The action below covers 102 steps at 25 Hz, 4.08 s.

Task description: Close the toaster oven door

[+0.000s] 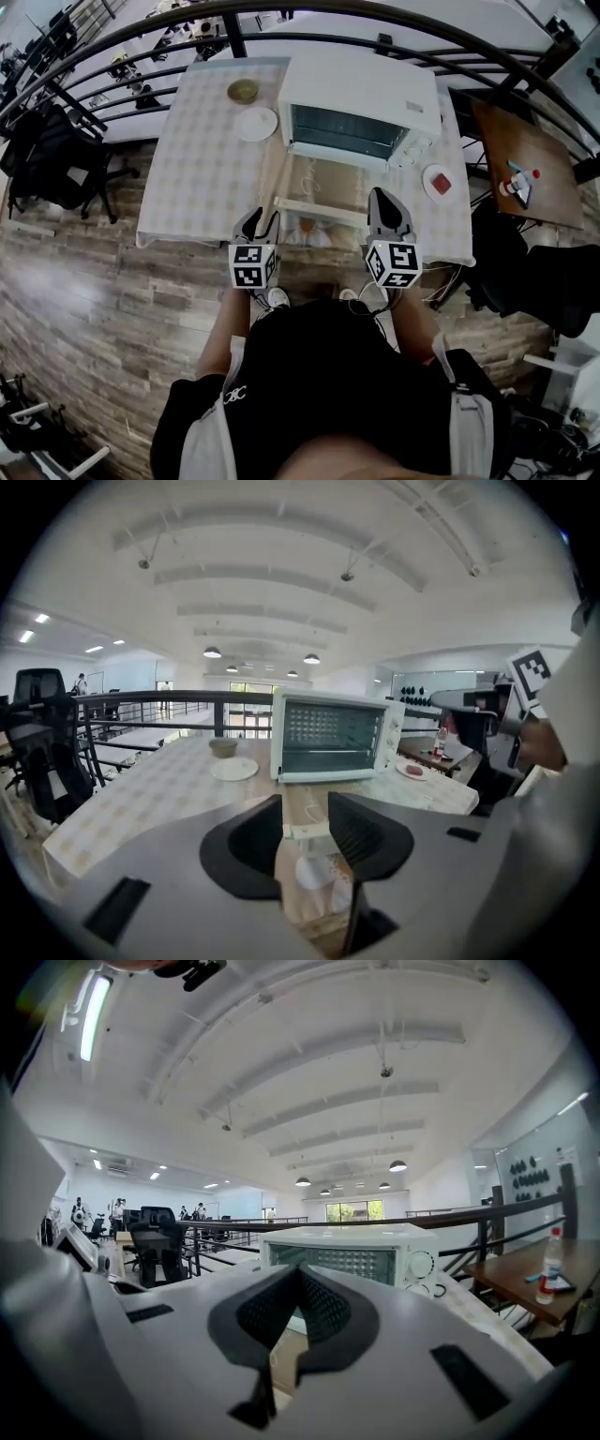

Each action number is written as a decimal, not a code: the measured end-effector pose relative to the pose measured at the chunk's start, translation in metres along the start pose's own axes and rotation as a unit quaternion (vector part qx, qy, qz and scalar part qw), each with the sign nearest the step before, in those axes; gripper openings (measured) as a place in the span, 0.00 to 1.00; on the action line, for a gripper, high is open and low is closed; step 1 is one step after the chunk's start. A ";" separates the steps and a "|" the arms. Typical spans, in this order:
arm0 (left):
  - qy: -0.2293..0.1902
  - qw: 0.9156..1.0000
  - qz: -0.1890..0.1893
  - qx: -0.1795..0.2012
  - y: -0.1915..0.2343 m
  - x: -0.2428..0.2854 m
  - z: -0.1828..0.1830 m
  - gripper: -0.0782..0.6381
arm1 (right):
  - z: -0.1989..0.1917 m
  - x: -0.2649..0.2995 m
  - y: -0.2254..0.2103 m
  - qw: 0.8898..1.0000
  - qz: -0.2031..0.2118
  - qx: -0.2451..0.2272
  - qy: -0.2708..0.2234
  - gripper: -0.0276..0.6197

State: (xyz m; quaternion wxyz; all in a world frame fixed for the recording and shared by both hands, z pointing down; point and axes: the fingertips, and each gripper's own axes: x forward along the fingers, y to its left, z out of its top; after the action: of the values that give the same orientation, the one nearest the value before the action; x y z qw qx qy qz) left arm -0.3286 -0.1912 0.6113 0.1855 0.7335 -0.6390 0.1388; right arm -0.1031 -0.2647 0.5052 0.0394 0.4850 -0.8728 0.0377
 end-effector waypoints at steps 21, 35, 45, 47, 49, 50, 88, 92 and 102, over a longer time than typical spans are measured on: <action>0.098 0.994 -0.026 -0.027 -0.003 0.071 -0.092 0.29 | -0.010 -0.081 -0.071 0.990 -0.136 0.003 0.032 0.04; 0.128 0.991 -0.022 -0.018 0.004 0.102 -0.094 0.30 | -0.003 -0.100 -0.088 0.986 -0.165 -0.002 0.032 0.04; 0.071 0.997 -0.030 -0.010 -0.004 0.095 -0.046 0.23 | 0.003 -0.092 -0.088 0.988 -0.153 0.016 0.017 0.04; 0.054 0.998 -0.033 -0.014 -0.005 0.093 -0.031 0.23 | 0.003 -0.089 -0.086 0.989 -0.148 0.021 0.014 0.04; 0.039 0.999 -0.035 -0.014 -0.006 0.092 -0.016 0.23 | 0.003 -0.086 -0.083 0.990 -0.142 0.022 0.012 0.04; 0.031 0.999 -0.036 -0.013 -0.006 0.091 -0.009 0.23 | 0.004 -0.085 -0.082 0.990 -0.140 0.021 0.011 0.04; -0.043 0.947 -0.149 -0.281 0.013 0.151 0.152 0.26 | 0.006 -0.109 -0.118 0.983 -0.180 0.042 -0.009 0.04; -0.048 0.935 -0.158 -0.313 0.017 0.158 0.159 0.26 | 0.006 -0.110 -0.121 0.982 -0.182 0.043 -0.011 0.04; -0.064 0.903 -0.148 -0.398 0.027 0.176 0.171 0.25 | 0.014 -0.112 -0.126 0.981 -0.188 0.037 -0.016 0.04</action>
State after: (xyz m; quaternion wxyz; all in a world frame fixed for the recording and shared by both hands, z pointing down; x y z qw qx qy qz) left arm -0.3360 -0.4275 0.5384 0.4390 0.6917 -0.5360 -0.2038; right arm 0.0621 -0.2378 0.4832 0.0139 0.6421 -0.7645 0.0544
